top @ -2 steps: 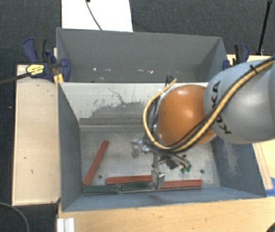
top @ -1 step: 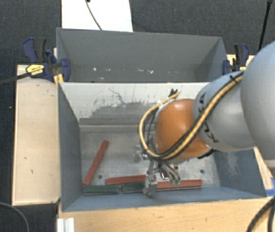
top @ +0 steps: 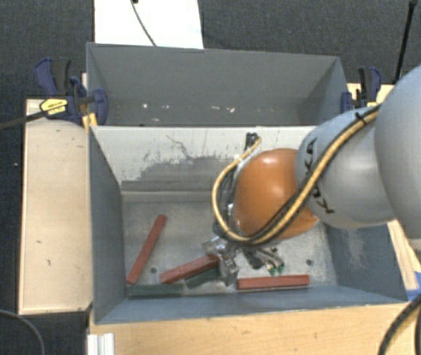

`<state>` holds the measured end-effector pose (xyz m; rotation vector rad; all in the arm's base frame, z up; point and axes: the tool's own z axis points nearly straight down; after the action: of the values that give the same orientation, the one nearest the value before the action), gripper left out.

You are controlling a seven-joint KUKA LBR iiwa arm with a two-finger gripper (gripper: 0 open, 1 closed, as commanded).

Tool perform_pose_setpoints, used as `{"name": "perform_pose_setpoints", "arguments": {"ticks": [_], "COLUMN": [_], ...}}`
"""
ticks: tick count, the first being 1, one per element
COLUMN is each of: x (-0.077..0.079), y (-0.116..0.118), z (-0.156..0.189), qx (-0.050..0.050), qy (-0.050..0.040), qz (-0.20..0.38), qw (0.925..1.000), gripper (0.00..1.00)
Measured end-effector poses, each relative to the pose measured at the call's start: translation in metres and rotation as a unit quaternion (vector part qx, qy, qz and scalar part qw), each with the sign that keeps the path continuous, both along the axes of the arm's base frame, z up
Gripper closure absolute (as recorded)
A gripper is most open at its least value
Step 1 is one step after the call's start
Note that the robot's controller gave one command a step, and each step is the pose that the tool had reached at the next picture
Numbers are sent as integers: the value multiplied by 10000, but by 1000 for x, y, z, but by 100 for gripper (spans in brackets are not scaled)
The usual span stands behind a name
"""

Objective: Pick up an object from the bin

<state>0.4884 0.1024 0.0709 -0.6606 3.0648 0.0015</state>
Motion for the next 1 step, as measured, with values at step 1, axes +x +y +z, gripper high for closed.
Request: {"name": "perform_pose_setpoints", "arguments": {"ticks": [1], "x": [0], "y": [0], "z": [0], "qx": [0], "qy": [3], "qz": [-8], "qw": [10000], "gripper": [100]}}
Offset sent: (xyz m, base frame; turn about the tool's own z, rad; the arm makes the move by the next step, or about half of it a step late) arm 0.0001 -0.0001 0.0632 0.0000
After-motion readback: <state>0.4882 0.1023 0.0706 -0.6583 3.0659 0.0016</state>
